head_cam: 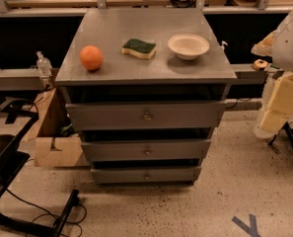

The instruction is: Open middle drawer

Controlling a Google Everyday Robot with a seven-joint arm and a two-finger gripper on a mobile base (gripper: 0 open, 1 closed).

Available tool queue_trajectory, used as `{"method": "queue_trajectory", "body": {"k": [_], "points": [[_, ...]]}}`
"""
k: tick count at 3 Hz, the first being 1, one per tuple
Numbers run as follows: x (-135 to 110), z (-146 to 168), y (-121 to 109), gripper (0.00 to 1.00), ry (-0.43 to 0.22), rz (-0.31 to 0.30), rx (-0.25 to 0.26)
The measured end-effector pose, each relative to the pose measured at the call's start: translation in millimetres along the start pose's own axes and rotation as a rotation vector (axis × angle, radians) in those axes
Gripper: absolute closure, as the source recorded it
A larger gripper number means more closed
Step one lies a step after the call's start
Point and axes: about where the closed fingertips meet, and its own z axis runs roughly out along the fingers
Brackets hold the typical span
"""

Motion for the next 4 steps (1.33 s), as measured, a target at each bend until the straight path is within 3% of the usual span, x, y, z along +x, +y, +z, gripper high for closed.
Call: {"method": "queue_trajectory", "body": {"k": [1, 2, 3, 4], "points": [[0.6, 1.3, -0.9, 0.0, -0.004, -0.001, 0.002], [13.2, 26.1, -16.2, 0.0, -0.084, -0.011, 0.037], [42.2, 80.5, -28.1, 0.0, -0.217, -0.018, 0.059], [65.7, 130.8, -39.0, 0.0, -0.29, -0.08, 0.138]]}}
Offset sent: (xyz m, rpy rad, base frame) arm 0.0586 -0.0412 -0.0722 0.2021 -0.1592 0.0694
